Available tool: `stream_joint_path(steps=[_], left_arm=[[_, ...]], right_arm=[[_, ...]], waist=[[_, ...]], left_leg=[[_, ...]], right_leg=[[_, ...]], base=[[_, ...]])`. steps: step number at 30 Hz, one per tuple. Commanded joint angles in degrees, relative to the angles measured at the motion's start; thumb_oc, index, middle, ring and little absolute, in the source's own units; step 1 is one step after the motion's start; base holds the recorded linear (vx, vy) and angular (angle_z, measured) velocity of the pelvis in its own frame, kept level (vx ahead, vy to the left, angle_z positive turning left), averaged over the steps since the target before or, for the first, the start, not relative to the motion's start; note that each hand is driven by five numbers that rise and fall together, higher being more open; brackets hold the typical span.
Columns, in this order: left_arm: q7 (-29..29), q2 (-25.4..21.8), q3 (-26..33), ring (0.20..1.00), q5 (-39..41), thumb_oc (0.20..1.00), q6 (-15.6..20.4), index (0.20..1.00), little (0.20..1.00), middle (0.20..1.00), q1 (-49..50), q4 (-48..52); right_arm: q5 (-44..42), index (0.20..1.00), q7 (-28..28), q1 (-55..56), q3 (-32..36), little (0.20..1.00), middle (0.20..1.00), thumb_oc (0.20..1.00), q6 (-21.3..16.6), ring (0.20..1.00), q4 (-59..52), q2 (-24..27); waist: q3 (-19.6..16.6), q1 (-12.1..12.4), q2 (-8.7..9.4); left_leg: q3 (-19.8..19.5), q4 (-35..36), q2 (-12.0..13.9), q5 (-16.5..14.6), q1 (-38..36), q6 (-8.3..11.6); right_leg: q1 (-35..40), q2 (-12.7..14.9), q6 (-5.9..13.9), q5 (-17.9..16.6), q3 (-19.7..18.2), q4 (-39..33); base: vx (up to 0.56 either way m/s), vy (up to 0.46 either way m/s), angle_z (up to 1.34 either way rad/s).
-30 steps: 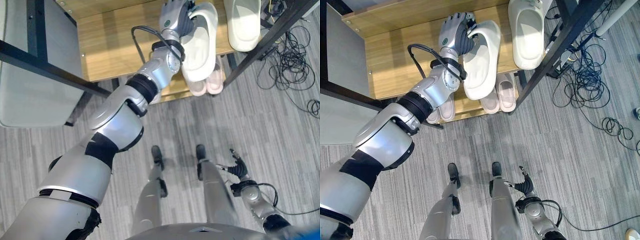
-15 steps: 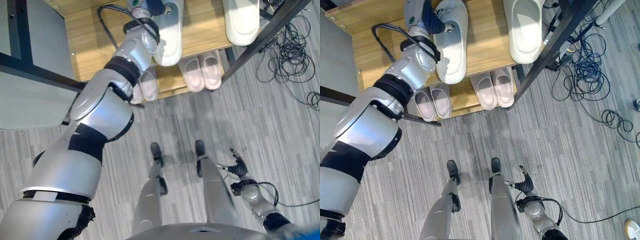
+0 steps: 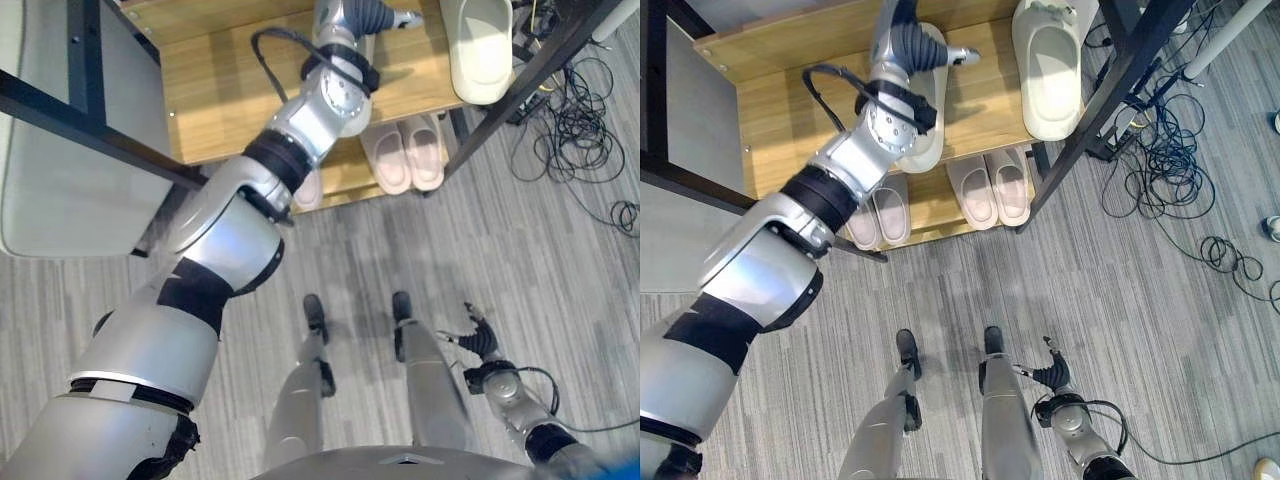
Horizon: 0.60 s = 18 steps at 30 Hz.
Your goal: Arrange the slippers neatly on the shoe rack.
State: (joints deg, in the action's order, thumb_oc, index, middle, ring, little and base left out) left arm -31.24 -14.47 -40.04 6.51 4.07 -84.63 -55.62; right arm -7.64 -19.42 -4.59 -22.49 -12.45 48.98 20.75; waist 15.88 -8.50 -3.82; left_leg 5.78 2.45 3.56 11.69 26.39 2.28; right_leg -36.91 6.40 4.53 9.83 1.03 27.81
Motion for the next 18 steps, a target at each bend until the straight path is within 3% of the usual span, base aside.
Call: stream_joint_path(steps=[1, 6, 11, 18], left_arm=[[-0.4, -4.6, 4.7, 1.000, -1.9, 1.000, 3.5, 1.000, 1.000, 1.000, -2.3, 1.4], [-0.7, -9.5, 7.2, 1.000, -3.7, 1.000, 3.8, 1.000, 1.000, 1.000, 5.7, 4.2], [-2.0, -10.5, 9.9, 1.000, -6.5, 1.000, 3.2, 1.000, 1.000, 1.000, 11.8, 7.5], [-4.8, -13.9, 11.0, 1.000, -10.6, 1.000, 2.3, 1.000, 1.000, 1.000, 13.5, 7.8]], right_arm=[[-1.2, 1.000, 0.3, -0.9, 2.8, 1.000, 1.000, 1.000, 0.3, 1.000, 1.1, -1.7], [-0.9, 1.000, 0.4, -0.3, 3.1, 1.000, 1.000, 1.000, 0.4, 1.000, 1.6, -2.7], [-0.6, 1.000, 0.2, 0.7, 3.2, 1.000, 1.000, 1.000, 0.3, 1.000, 1.7, -3.7], [-0.9, 1.000, -0.2, 0.1, 3.0, 1.000, 1.000, 1.000, -0.5, 1.000, 2.2, -3.9]], waist=[[4.1, 0.6, 1.05], [4.1, 1.7, 1.13], [3.9, 2.5, 1.46], [3.7, 2.8, 2.53]], left_leg=[[-3.1, 2.6, -0.9, -8.0, -6.7, 1.72], [-3.4, 2.6, -1.0, -7.8, -6.9, 1.74], [-3.7, 2.6, -0.9, -7.9, -7.1, 1.69], [-4.1, 2.6, -0.9, -7.8, -6.5, 1.87]], right_leg=[[17.4, 3.4, 6.46, -15.8, 3.2, -31.9], [17.8, 3.4, 6.30, -15.7, 3.4, -31.8], [18.2, 3.4, 6.25, -15.5, 3.6, -31.6], [18.1, 3.4, 6.21, -15.7, 3.9, -31.7]], base=[[0.00, 0.000, 0.00], [-0.01, -0.002, 0.03], [0.00, 0.002, 0.08], [-0.01, 0.006, 0.08]])
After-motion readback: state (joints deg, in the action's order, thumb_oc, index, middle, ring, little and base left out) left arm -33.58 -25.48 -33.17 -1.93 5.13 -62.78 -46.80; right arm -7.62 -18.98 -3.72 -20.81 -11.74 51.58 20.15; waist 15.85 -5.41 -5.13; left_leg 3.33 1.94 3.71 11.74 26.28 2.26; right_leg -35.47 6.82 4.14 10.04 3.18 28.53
